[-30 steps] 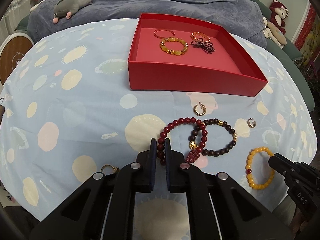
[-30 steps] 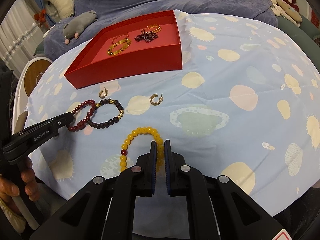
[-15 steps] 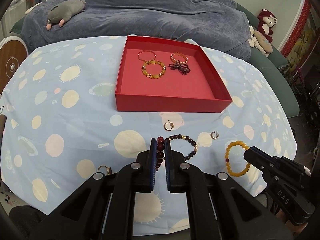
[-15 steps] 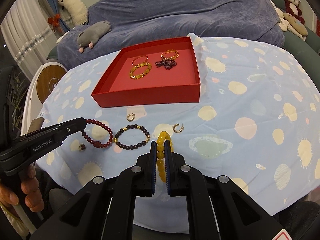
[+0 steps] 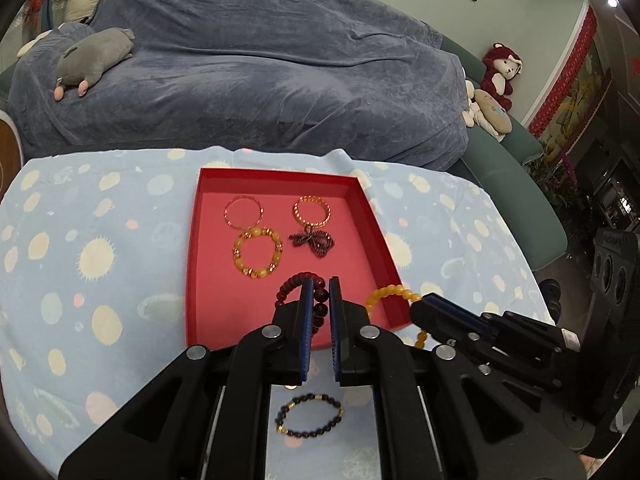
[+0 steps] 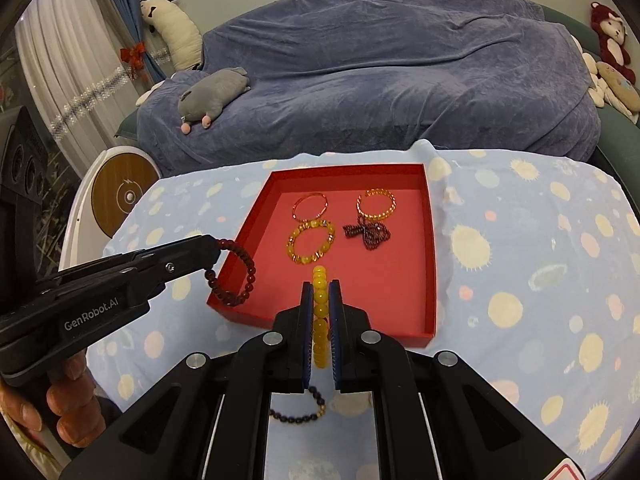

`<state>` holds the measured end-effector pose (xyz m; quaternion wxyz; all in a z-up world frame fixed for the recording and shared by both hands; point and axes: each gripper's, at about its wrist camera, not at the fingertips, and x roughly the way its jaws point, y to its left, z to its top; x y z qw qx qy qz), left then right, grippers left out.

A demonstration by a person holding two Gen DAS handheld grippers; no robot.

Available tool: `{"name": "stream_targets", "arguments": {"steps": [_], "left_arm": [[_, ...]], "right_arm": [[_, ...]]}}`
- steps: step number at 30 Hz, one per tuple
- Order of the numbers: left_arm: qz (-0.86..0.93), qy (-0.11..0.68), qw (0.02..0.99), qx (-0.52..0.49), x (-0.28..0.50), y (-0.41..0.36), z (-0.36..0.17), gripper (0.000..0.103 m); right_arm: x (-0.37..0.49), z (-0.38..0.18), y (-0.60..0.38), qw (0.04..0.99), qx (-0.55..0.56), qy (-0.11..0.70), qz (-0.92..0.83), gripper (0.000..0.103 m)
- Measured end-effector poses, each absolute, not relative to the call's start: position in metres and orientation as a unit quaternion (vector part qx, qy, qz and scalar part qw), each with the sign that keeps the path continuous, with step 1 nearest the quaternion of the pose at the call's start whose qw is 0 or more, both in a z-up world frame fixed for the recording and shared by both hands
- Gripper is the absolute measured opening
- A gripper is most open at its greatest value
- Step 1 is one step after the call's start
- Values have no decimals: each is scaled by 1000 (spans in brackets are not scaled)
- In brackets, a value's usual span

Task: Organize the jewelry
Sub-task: 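Carry both bracelets into the red box and open both tools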

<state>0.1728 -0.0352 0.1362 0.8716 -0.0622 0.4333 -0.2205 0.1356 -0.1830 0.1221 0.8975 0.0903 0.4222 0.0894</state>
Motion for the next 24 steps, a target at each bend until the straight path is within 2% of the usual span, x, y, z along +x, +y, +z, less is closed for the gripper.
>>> {"name": "stream_targets", "arguments": {"steps": [7,13,22,24], "left_arm": [[-229,475,843,-109,229,-41,91,8],[-199,519,830,-49,248,-39,34,8],[-163,515,841,15,255,-35,7,8],[-154,501,851,30,253,-38,11,10]], "right_arm": [[195,79,-185,873,128,460,99,7],[222,30,-196,853,125,501,79,7],[243,10,-201,857,85,506,50,8],[243,14,-201,864,72,497,36,15]]}}
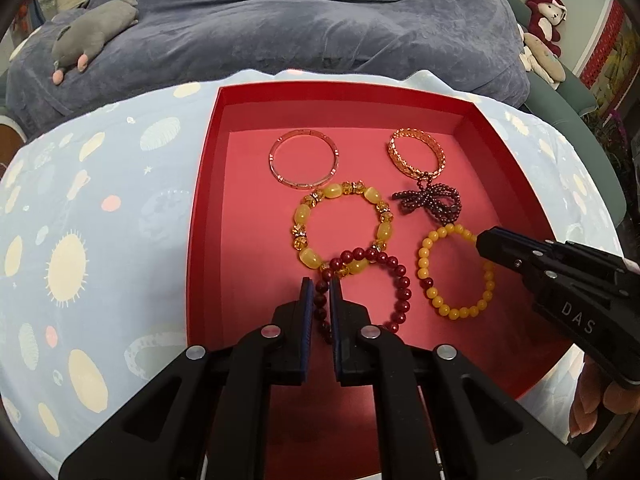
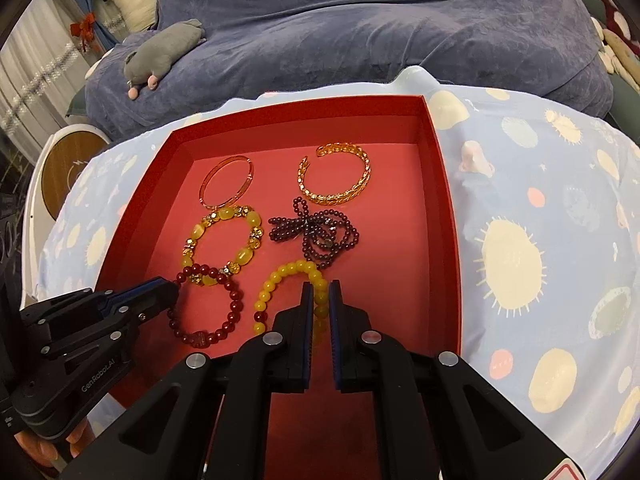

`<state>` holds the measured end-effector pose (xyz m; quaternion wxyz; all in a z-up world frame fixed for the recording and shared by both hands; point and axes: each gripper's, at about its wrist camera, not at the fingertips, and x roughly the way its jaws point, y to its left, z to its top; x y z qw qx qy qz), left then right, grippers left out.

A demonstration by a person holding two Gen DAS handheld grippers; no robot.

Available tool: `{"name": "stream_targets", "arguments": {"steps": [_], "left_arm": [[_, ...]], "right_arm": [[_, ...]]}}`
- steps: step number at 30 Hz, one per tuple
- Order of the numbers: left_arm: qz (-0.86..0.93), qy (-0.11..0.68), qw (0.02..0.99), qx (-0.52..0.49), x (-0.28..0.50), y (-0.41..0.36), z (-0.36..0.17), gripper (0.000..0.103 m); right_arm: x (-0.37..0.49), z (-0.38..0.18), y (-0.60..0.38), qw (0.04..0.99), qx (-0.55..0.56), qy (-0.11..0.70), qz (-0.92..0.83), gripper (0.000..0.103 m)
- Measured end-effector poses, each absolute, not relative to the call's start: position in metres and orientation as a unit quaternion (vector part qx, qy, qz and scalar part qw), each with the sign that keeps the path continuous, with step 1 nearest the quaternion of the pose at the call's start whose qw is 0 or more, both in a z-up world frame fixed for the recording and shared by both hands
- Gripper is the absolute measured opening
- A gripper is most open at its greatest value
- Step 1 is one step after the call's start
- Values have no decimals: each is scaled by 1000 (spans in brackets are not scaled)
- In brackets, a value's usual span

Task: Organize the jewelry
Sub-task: 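Carry both bracelets into the red box and open both tools, then withdraw both tools from the box toward the gold ring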

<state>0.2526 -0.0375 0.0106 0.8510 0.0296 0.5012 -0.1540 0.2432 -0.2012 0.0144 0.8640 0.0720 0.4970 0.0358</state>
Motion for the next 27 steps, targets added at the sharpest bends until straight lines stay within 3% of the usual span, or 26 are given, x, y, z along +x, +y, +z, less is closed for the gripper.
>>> {"name": "stream_targets", "arguments": {"steps": [1,2,4,16,27], "left_arm": [[-151,497,854,34,252,-38,13,19],[-146,493,857,36,251,-39,15,38],[-135,475,869,35,247,-37,23,52],[-123,448,885,20,198,-18,65,53],[-103,472,876,12,107,11,47,54]], "right_arm": [[242,17,-201,867,68,492,31,24],[240,22,-202,872,67,485,27,34],[233,31,-204,879,68,471,25,42],[160,68,-213,891,81,447,23,43],[64,42,-201,872,87,481,17,43]]}}
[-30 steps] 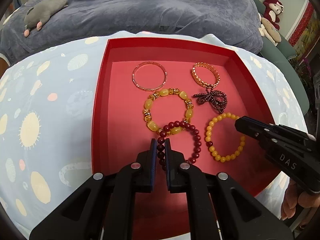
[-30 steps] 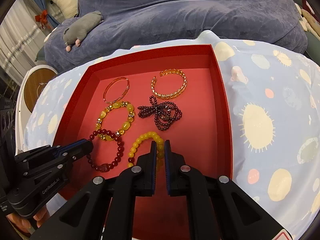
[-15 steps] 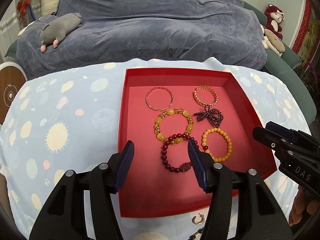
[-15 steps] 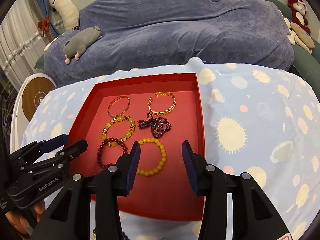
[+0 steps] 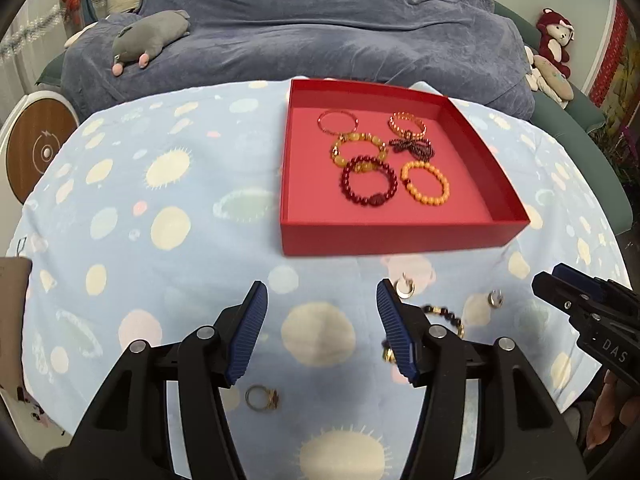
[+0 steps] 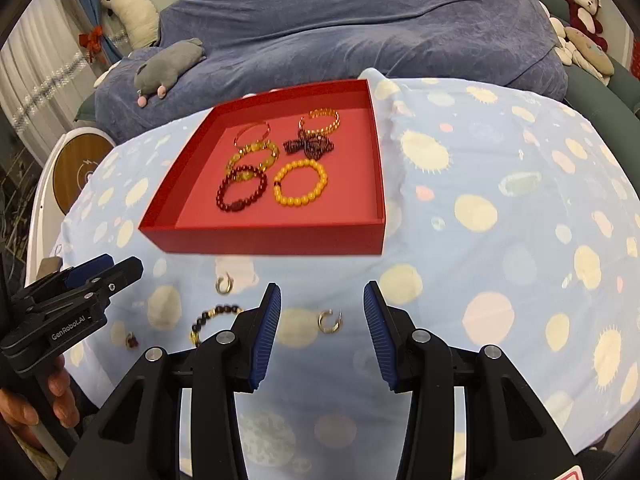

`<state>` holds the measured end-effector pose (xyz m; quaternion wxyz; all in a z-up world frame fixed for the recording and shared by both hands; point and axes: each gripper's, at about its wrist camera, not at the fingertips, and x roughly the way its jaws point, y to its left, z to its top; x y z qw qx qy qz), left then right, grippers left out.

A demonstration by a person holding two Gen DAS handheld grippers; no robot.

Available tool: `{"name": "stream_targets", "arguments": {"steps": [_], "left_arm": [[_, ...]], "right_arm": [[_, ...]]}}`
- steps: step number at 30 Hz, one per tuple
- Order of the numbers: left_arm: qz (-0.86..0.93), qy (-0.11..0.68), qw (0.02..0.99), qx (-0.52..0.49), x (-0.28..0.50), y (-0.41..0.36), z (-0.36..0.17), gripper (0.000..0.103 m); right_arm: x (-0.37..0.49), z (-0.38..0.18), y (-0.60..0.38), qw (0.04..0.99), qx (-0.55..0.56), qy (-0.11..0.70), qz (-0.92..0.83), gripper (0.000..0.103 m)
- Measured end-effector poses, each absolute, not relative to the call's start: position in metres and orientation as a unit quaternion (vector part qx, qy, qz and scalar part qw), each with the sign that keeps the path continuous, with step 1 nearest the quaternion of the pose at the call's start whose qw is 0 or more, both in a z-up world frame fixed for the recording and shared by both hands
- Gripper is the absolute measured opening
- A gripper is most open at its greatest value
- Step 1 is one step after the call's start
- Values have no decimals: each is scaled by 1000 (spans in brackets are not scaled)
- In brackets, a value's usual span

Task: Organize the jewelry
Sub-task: 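Withdraw both tools from the box toward the gold ring, then grasp the dark bead bracelet with the right tool while the left tool grasps the gold ring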

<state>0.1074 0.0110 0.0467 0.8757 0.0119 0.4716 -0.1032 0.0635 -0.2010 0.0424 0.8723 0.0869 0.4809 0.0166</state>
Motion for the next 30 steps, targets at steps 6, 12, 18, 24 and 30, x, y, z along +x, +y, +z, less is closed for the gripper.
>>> {"name": "stream_targets", "arguments": {"steps": [6,12,18,24,30], "left_arm": [[-88,488,868,12,69,25,28,54],[-68,489,869,11,52,40,15,61],[-46,497,866,-15,56,58,3,61],[-41,499,865,-28,59,63,-2,61],[-39,498,866,-29,59,64,-3,61]], "right_arm": [[27,25,-187,862,84,499,20,43],[11,9,-175,853,86,514,26,43],[10,7,-171,851,83,517,28,43],[14,5,-170,849,85,520,29,43],[27,6,-165,850,86,518,34,43]]}}
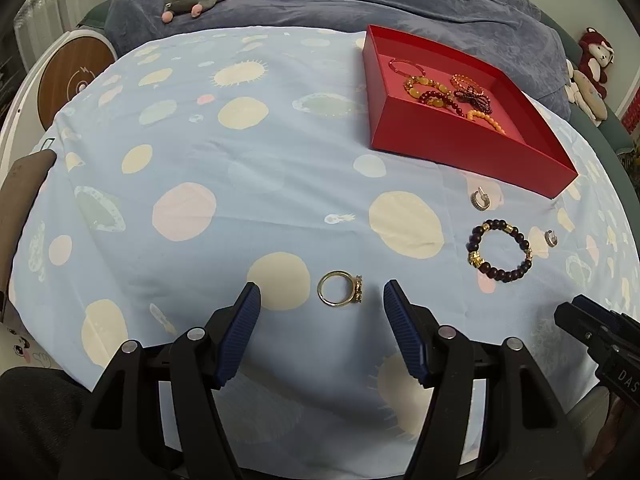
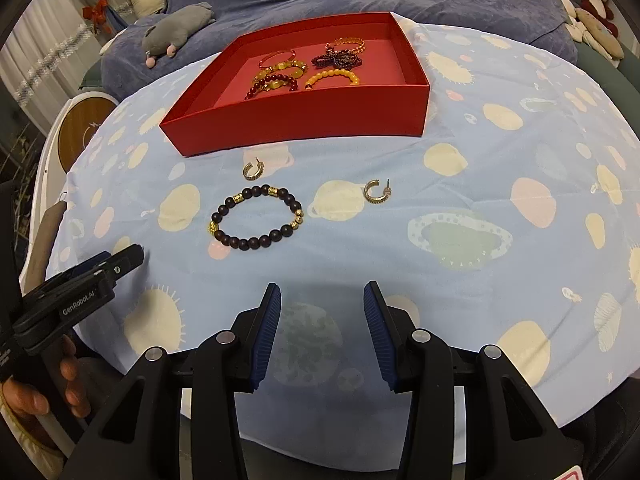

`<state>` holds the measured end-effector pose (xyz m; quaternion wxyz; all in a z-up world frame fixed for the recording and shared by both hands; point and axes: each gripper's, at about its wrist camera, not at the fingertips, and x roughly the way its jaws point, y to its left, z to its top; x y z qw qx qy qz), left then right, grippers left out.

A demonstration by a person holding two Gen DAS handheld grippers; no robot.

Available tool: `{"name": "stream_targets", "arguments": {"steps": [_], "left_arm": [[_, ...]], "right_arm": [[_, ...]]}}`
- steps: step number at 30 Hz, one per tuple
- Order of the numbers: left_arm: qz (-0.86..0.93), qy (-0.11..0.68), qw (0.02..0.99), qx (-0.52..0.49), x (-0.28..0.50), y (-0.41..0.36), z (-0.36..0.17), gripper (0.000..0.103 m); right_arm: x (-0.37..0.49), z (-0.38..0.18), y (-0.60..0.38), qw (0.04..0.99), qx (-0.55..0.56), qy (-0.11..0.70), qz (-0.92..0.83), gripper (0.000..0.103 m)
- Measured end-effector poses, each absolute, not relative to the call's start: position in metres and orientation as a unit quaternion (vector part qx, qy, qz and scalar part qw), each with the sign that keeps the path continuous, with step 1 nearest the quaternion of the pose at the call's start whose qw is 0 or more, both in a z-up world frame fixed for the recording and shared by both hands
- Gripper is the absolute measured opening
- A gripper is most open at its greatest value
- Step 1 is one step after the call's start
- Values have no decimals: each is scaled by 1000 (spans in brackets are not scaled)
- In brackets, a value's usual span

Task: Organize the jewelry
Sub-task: 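Grasp the dark bead bracelet with the right tool while the left tool grasps the gold ring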

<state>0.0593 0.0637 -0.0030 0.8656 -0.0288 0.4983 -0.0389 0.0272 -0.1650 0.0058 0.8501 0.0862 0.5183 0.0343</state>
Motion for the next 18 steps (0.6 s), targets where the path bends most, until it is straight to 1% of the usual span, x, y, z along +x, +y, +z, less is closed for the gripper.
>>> {"name": "stream_targets", "arguments": {"steps": [12,15,17,18], "left_arm": [[-44,496,866,-35,60,65,-2,61],[-43,498,865,-39,60,66,-2,61],[-43,498,865,-41,59,68,-3,61],[-42,499,865,-42,60,69,-3,61]], "right_arm": [[77,-2,-141,852,58,519,37,42],[82,-8,-135,850,43,524,38,37],[82,-9,-132,853,26,521,35,27],[81,-9,-130,854,16,519,34,23]]}}
